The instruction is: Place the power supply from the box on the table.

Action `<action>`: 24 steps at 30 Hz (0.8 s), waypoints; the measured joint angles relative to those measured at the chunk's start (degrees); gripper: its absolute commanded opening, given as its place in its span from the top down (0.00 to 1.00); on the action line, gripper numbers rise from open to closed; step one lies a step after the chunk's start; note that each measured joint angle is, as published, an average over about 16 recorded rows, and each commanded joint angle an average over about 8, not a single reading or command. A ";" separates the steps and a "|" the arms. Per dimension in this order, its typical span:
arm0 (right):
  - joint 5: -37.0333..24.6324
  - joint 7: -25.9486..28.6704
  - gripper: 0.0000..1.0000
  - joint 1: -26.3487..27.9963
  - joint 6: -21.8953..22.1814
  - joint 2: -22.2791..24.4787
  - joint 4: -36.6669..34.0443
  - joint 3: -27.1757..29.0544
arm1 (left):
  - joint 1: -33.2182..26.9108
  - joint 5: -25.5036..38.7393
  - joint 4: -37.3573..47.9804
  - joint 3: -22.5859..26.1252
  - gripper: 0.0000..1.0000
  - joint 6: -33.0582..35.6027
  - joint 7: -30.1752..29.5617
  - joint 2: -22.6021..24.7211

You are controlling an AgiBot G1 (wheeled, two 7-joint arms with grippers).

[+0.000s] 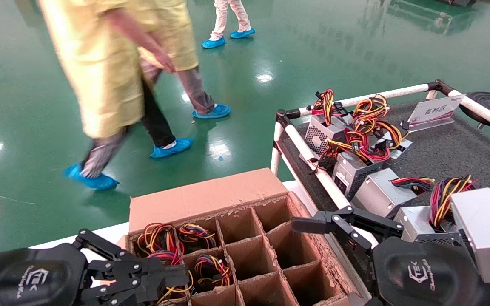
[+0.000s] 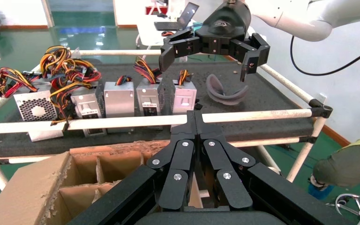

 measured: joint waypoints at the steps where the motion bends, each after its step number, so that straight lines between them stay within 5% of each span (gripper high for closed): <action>1: -0.13 0.01 0.00 -0.02 0.10 -0.01 0.00 -0.04 | 0.00 0.00 0.00 0.00 0.00 0.00 0.00 0.00; 11: -4.86 1.86 0.00 0.03 3.72 -0.45 0.94 -1.91 | -0.01 0.00 0.02 0.01 0.00 0.01 0.01 0.00; 24: -19.14 5.00 0.00 1.71 10.88 -3.74 2.55 -7.98 | -0.02 -0.01 0.03 0.03 0.00 0.01 0.02 0.00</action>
